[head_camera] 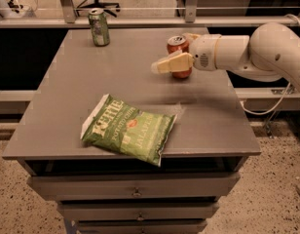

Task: Knock coke can over

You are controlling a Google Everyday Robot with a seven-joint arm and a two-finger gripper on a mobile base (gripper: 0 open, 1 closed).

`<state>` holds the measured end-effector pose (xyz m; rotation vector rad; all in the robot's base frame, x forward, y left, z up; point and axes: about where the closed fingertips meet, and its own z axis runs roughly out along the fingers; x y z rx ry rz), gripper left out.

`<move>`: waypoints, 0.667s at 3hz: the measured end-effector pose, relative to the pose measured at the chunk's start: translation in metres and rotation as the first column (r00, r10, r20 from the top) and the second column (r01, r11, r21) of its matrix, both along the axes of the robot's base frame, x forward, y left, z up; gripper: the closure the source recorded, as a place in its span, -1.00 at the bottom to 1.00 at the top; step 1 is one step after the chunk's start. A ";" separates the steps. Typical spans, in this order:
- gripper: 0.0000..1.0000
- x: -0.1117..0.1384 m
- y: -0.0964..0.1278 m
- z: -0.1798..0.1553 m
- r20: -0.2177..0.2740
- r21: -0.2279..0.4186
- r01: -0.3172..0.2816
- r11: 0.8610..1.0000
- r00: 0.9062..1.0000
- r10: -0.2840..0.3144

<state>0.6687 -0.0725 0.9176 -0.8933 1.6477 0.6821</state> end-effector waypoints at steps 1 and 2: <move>-1.00 -0.014 0.032 0.026 -0.003 0.074 -0.060 0.995 0.998 0.061; -1.00 -0.031 0.058 0.039 -0.024 0.126 -0.122 0.984 0.992 0.126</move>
Offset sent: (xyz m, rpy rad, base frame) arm -0.0513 0.0817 0.0543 0.1845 0.0669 0.1936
